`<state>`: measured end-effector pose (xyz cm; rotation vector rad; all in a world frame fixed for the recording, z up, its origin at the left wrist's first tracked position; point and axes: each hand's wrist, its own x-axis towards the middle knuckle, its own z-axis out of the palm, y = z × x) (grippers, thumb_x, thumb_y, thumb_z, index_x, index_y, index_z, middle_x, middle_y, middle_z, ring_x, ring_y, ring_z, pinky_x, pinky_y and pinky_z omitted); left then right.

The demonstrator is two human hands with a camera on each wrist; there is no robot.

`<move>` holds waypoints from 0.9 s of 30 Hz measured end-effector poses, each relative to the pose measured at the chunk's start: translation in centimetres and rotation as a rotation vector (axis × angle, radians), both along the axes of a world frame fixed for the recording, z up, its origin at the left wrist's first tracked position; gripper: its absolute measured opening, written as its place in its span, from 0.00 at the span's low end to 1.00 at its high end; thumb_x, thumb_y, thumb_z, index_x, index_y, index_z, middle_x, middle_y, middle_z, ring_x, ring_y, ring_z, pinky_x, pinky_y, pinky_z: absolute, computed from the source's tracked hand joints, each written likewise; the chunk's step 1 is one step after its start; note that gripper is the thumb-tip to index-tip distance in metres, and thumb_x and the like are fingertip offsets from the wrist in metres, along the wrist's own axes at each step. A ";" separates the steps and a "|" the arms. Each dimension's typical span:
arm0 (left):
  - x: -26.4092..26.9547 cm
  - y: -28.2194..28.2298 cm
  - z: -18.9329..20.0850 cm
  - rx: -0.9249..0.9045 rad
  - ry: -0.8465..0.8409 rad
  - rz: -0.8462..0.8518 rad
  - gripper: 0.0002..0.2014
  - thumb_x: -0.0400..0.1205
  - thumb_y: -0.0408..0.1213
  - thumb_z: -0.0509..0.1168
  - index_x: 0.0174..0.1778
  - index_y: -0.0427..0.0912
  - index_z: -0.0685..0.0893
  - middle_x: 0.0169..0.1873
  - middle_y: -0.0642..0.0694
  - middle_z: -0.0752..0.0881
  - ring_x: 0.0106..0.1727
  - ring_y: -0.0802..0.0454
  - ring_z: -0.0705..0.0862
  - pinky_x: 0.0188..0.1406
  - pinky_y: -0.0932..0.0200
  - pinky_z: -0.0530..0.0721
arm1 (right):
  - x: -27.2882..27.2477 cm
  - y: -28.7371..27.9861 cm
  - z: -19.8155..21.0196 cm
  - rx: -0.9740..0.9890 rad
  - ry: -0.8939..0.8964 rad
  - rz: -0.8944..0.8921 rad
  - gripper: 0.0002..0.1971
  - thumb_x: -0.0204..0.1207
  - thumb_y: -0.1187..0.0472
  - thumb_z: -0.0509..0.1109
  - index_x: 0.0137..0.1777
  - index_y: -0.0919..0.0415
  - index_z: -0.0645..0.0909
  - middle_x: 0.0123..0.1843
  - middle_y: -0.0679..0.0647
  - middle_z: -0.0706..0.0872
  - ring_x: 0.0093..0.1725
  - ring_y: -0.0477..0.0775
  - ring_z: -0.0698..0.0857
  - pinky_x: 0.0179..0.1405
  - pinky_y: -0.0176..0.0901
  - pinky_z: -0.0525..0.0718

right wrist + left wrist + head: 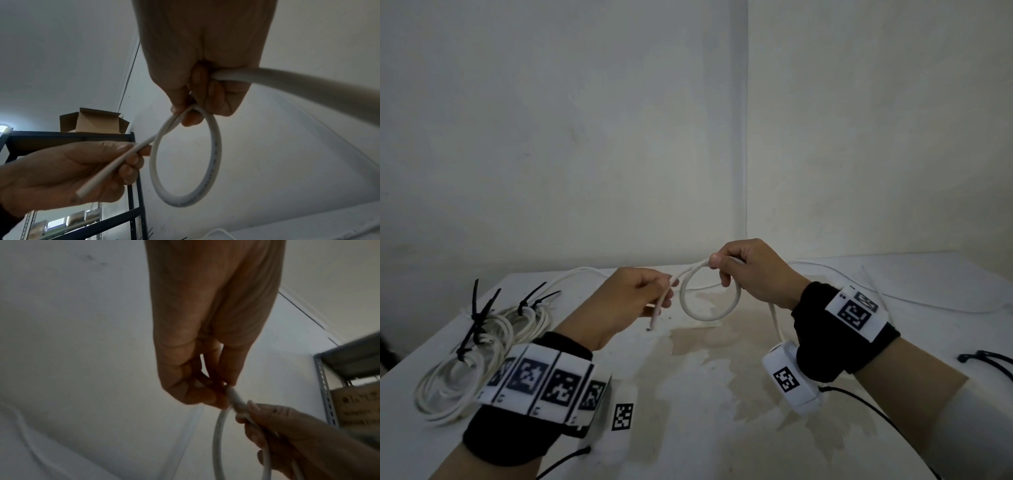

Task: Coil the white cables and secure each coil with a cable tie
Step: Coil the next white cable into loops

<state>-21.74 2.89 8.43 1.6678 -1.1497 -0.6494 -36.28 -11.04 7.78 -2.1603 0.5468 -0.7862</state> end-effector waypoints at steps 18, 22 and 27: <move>-1.8 -2.2 -3.3 -0.269 -0.347 0.182 0.09 0.79 0.34 0.67 0.34 0.45 0.77 0.24 0.52 0.77 0.23 0.59 0.77 0.24 0.71 0.75 | -0.3 1.2 0.1 0.157 -0.080 0.054 0.14 0.79 0.61 0.66 0.31 0.60 0.78 0.17 0.46 0.77 0.18 0.44 0.68 0.19 0.34 0.68; -1.1 -2.6 -3.9 -0.321 -0.640 0.253 0.04 0.79 0.33 0.66 0.39 0.40 0.79 0.25 0.55 0.73 0.28 0.57 0.72 0.29 0.61 0.72 | -0.2 1.5 0.1 0.139 -0.059 0.061 0.16 0.79 0.61 0.66 0.29 0.60 0.76 0.19 0.48 0.77 0.16 0.41 0.68 0.18 0.32 0.68; -0.6 -2.4 -3.5 -0.299 -0.495 0.178 0.03 0.78 0.37 0.68 0.45 0.43 0.82 0.45 0.48 0.79 0.45 0.52 0.79 0.44 0.66 0.75 | -1.0 0.6 0.1 0.252 -0.090 0.077 0.12 0.79 0.60 0.66 0.34 0.61 0.80 0.17 0.46 0.76 0.17 0.43 0.67 0.19 0.34 0.67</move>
